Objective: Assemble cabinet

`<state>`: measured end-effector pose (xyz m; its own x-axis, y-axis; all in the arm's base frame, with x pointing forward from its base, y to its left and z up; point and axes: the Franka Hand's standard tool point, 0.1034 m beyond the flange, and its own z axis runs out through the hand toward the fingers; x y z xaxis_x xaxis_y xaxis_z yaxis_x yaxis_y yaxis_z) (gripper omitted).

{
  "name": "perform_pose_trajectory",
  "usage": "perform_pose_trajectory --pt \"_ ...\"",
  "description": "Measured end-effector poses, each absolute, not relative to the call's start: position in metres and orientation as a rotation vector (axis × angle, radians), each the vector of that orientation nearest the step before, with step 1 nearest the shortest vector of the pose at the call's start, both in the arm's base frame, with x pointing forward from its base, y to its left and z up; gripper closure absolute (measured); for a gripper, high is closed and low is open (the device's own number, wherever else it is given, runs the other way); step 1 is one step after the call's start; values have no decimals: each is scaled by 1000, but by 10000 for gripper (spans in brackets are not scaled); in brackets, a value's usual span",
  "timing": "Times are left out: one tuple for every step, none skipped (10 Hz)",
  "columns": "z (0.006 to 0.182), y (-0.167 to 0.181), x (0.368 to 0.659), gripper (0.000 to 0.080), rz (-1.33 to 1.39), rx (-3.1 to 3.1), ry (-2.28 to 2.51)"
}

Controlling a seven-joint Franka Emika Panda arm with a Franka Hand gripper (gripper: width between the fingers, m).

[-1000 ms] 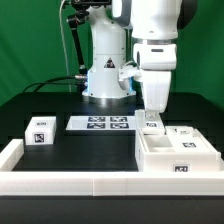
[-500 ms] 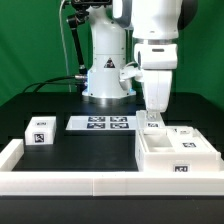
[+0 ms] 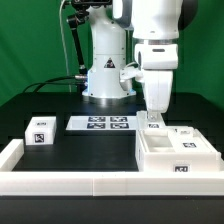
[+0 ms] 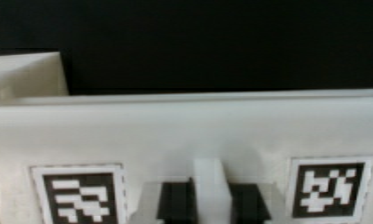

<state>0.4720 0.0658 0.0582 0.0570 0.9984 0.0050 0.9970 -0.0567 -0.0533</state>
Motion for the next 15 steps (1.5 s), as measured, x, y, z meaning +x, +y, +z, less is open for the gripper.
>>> perform_pose_trajectory --pt "58 65 478 729 46 -2254 -2129" --pt "58 64 483 729 41 -2255 -2130" --pt "58 63 488 729 34 -2249 -2138" --pt "57 62 493 729 36 -2211 -2173" --pt "57 62 497 729 35 -2200 -2184" --pt "57 62 496 729 35 -2203 -2181" --pt "57 62 497 729 34 -2203 -2181" --pt "57 62 497 729 34 -2203 -2181" --pt "57 62 497 729 34 -2203 -2181" --pt "57 62 497 729 34 -2204 -2181" --pt "57 65 504 729 28 -2215 -2169" --pt "57 64 516 729 26 -2223 -2159" --pt "57 64 529 729 22 -2229 -2153" --pt "56 63 538 729 9 -2236 -2151" --pt "56 63 548 729 -1 -2240 -2150"
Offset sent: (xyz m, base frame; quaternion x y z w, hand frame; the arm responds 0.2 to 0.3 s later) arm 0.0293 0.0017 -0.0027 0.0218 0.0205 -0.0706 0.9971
